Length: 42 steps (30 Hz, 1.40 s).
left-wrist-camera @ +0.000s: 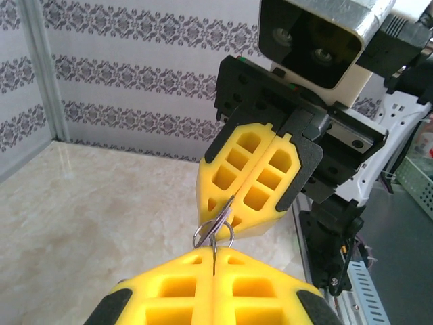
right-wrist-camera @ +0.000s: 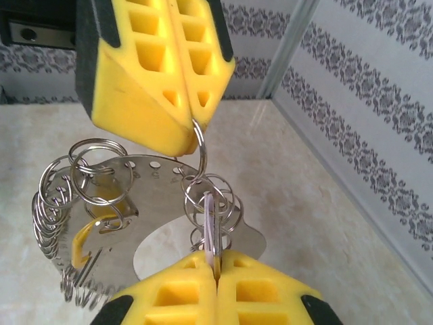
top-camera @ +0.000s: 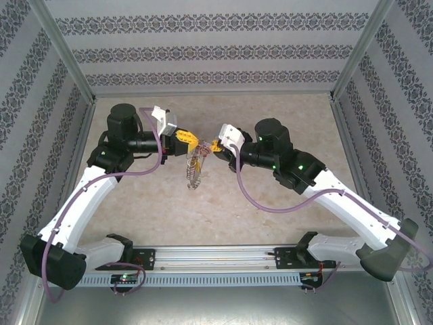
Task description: Put the keys on the keyring
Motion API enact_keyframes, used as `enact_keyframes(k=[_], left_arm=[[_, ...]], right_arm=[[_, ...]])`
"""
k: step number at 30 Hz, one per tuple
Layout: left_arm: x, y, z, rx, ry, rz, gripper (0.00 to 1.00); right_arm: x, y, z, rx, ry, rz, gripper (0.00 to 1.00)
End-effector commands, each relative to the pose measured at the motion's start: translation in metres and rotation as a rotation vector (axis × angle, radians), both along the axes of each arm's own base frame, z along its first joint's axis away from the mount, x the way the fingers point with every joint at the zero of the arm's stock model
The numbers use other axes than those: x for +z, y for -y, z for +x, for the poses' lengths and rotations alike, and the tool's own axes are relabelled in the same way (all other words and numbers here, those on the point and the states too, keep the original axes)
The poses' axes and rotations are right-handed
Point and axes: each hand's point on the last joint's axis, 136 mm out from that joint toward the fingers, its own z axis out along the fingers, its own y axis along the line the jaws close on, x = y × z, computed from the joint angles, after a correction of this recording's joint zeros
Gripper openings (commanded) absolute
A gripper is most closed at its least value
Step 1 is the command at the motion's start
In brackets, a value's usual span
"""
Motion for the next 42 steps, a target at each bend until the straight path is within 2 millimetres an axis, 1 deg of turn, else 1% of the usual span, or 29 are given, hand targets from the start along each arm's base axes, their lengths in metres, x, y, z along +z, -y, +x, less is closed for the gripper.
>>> enact_keyframes(k=[1, 6, 8, 11, 12, 17, 20, 24, 28, 30, 32, 35, 38, 40, 42], left_arm=[[-0.011, -0.008, 0.007, 0.055, -0.012, 0.031, 0.01], [-0.026, -0.008, 0.014, 0.079, -0.072, 0.036, 0.12], [-0.032, -0.008, 0.017, 0.095, -0.086, 0.043, 0.18], [-0.039, -0.010, 0.020, 0.119, -0.098, 0.055, 0.30], [-0.041, -0.011, 0.021, 0.129, -0.103, 0.059, 0.32], [-0.047, -0.016, 0.029, 0.182, -0.105, 0.069, 0.34], [-0.049, -0.024, 0.039, 0.254, -0.106, 0.080, 0.34], [-0.048, -0.040, 0.053, 0.363, -0.093, 0.084, 0.35], [-0.047, -0.059, 0.065, 0.480, -0.072, 0.106, 0.36], [-0.049, -0.066, 0.069, 0.525, -0.068, 0.126, 0.39], [-0.049, -0.069, 0.071, 0.547, -0.071, 0.122, 0.39], [-0.044, -0.069, 0.071, 0.540, -0.072, 0.084, 0.40], [-0.048, -0.076, 0.079, 0.581, -0.098, 0.094, 0.40], [-0.051, -0.081, 0.082, 0.605, -0.109, 0.094, 0.40], [-0.051, -0.083, 0.083, 0.615, -0.111, 0.089, 0.41]], right_arm=[[0.003, 0.019, 0.019, -0.133, 0.016, -0.072, 0.00], [-0.004, 0.014, 0.022, -0.123, -0.021, -0.112, 0.00], [-0.006, 0.011, 0.022, -0.110, -0.036, -0.117, 0.00], [-0.007, 0.006, 0.024, -0.103, -0.050, -0.125, 0.00], [-0.007, 0.005, 0.025, -0.099, -0.054, -0.127, 0.00], [-0.009, -0.001, 0.031, -0.100, -0.079, -0.141, 0.00], [-0.013, -0.002, 0.038, -0.128, -0.103, -0.157, 0.00], [-0.028, -0.005, 0.050, -0.162, -0.149, -0.195, 0.00], [-0.055, -0.016, 0.064, -0.168, -0.204, -0.239, 0.00], [-0.063, -0.023, 0.072, -0.167, -0.221, -0.250, 0.00], [-0.069, -0.032, 0.077, -0.155, -0.236, -0.251, 0.00], [-0.074, -0.048, 0.087, -0.131, -0.261, -0.240, 0.00], [-0.080, -0.060, 0.095, -0.124, -0.280, -0.236, 0.00], [-0.085, -0.063, 0.100, -0.127, -0.298, -0.236, 0.00], [-0.094, -0.059, 0.103, -0.143, -0.324, -0.245, 0.00]])
